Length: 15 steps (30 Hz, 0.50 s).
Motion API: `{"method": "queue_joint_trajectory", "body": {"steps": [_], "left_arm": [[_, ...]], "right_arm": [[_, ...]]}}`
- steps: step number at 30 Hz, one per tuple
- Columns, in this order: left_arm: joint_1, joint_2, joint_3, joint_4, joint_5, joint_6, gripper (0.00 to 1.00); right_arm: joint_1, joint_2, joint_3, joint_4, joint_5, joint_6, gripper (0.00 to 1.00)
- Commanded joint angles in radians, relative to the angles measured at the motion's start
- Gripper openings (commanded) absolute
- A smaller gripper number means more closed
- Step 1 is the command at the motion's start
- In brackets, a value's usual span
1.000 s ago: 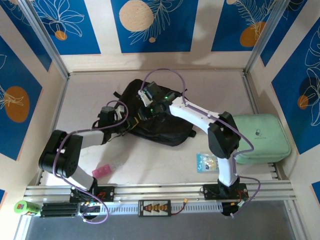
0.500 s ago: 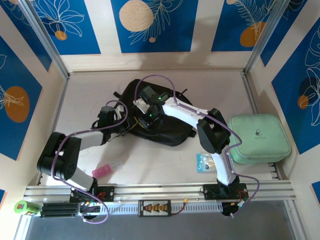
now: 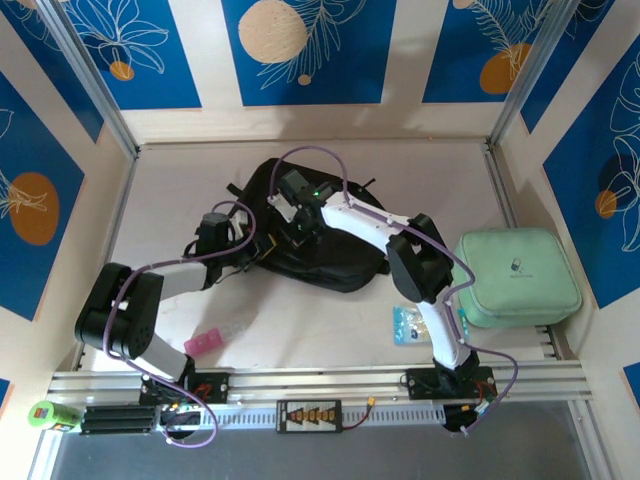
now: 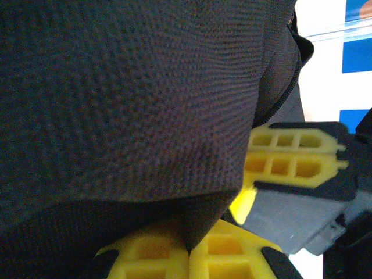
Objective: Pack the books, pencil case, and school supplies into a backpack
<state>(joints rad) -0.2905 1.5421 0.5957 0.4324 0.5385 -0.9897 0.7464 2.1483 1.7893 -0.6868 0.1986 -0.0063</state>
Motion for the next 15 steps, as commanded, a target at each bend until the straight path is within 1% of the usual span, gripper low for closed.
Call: {"method": "queue_joint_trajectory", "body": {"steps": [1, 2, 5, 9, 14, 15], "left_arm": [[-0.004, -0.004, 0.016, 0.0, 0.003, 0.029, 0.0], [-0.004, -0.001, 0.015, -0.003, 0.003, 0.029, 0.0], [-0.004, 0.007, 0.017, -0.004, 0.003, 0.033, 0.0], [-0.004, 0.014, 0.018, -0.006, 0.009, 0.037, 0.0], [-0.004, 0.022, 0.018, 0.002, 0.024, 0.043, 0.0], [-0.004, 0.024, 0.016, -0.001, 0.023, 0.046, 0.0]], "right_arm": [[-0.031, -0.121, -0.053, 0.093, -0.012, 0.064, 0.01], [-0.034, -0.146, -0.074, 0.118, -0.022, 0.076, 0.0], [-0.046, -0.196, -0.116, 0.164, -0.039, 0.114, 0.0], [-0.055, -0.217, -0.143, 0.183, -0.069, 0.138, 0.0], [-0.04, -0.183, -0.114, 0.122, -0.103, 0.112, 0.0], [-0.036, -0.172, -0.105, 0.107, -0.105, 0.109, 0.02]]}}
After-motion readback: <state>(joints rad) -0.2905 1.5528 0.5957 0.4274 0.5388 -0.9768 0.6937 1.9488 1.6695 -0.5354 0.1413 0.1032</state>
